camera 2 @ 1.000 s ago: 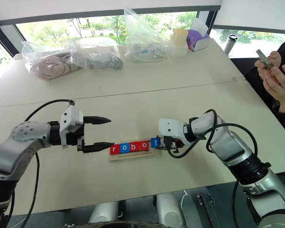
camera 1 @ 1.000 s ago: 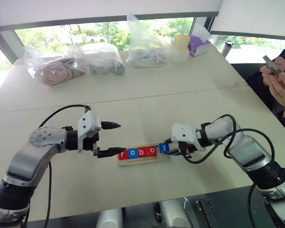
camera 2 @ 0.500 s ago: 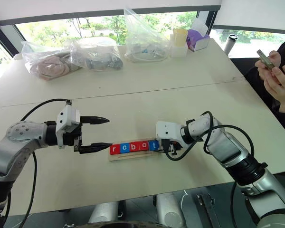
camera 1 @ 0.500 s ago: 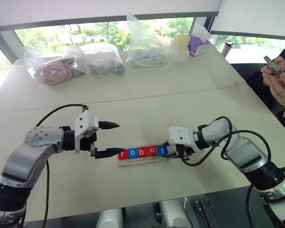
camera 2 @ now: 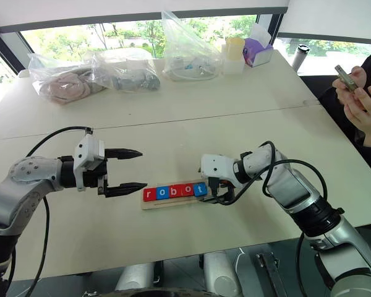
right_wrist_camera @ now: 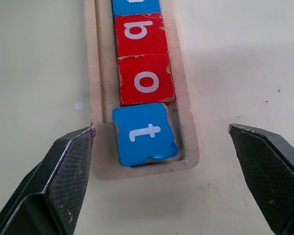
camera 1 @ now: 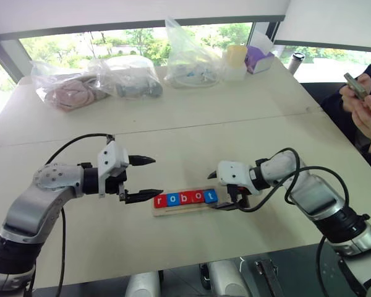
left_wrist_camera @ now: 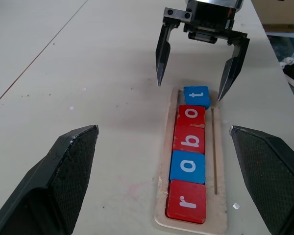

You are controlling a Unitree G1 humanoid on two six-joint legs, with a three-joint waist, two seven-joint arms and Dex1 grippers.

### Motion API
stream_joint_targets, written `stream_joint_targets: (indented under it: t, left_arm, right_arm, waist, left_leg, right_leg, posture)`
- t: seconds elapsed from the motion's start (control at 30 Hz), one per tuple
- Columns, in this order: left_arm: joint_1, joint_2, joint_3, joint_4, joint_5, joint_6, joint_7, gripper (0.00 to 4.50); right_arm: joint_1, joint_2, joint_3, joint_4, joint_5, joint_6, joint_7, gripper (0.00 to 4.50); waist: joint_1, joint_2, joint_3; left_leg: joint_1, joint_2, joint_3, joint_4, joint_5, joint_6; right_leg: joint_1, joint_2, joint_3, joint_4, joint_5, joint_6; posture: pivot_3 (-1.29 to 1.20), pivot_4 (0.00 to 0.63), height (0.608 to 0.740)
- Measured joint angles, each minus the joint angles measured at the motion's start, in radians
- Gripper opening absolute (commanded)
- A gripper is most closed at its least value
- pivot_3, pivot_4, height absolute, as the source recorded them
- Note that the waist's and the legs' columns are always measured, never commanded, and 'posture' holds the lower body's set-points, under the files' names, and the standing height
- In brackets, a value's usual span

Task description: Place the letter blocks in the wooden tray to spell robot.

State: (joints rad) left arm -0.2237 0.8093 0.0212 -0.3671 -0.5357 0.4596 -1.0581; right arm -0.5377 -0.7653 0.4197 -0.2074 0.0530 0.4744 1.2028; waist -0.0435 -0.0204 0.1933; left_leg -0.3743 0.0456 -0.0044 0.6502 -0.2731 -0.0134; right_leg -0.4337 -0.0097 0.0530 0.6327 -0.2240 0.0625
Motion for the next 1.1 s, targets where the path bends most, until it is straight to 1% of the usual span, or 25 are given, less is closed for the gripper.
stream_joint_targets:
  t: [0.43,0.53,0.6,0.67,0.8,0.97,1.1]
  left_arm:
    - [-0.008,-0.012,-0.004,-0.001,0.001,0.015,0.019,4.5]
    - [-0.008,-0.012,-0.004,-0.003,0.001,0.016,0.019,4.5]
    - [-0.007,-0.012,-0.004,-0.012,-0.001,0.021,0.019,4.5]
    - [-0.004,-0.011,-0.003,-0.021,-0.006,0.039,0.02,4.5]
    - [0.023,0.011,0.007,-0.038,-0.025,0.079,0.021,4.5]
    - [0.074,0.022,0.046,-0.072,-0.041,0.094,0.035,4.5]
    - [0.116,0.044,0.077,-0.073,-0.041,0.094,0.033,4.5]
  right_arm:
    - [-0.035,0.047,0.0,0.065,-0.036,-0.039,-0.019,4.48]
    - [-0.031,0.038,-0.001,0.05,-0.027,-0.019,0.0,4.48]
    - [-0.017,0.006,-0.012,-0.004,0.004,0.012,0.029,4.48]
    - [0.011,-0.033,-0.048,-0.07,0.041,0.048,0.047,4.48]
    - [0.085,-0.122,-0.188,-0.211,0.136,0.162,0.043,4.48]
    - [0.198,-0.173,-0.312,-0.32,0.211,0.259,-0.003,4.48]
    - [0.26,-0.195,-0.376,-0.38,0.265,0.311,-0.039,4.48]
  waist:
    - [0.0,0.0,0.0]
    - [0.0,0.0,0.0]
    - [0.002,0.0,0.0]
    - [0.004,0.0,0.0]
    - [0.002,0.0,0.0]
    - [0.0,0.0,0.0]
    - [0.0,-0.001,0.001]
  left_leg:
    - [0.0,0.0,0.0,0.0,0.0,0.0]
    - [0.0,0.0,0.0,0.0,0.0,0.0]
    - [-0.001,0.0,0.0,0.0,0.0,0.0]
    - [-0.001,0.0,0.0,0.0,0.0,0.0]
    - [0.0,0.0,0.0,0.0,0.0,0.0]
    - [0.0,0.0,0.0,-0.001,0.0,0.0]
    - [0.0,0.0,0.0,-0.001,0.0,0.0]
  right_leg:
    - [0.0,0.0,0.0,0.0,0.0,0.0]
    - [0.0,0.0,0.0,0.0,0.0,0.0]
    - [0.0,0.0,0.0,0.0,0.0,0.0]
    - [0.0,0.0,0.0,0.0,0.0,0.0]
    - [0.0,0.0,0.0,0.0,0.0,0.001]
    - [0.0,0.0,0.0,0.0,0.0,0.0]
    - [-0.001,0.0,0.0,0.0,-0.001,0.0]
  posture:
    - [0.0,0.15,0.74]
    - [0.0,0.15,0.74]
    - [0.0,0.15,0.74]
    - [0.0,0.15,0.74]
    - [0.0,0.15,0.74]
    - [0.0,0.15,0.74]
    - [0.0,0.15,0.74]
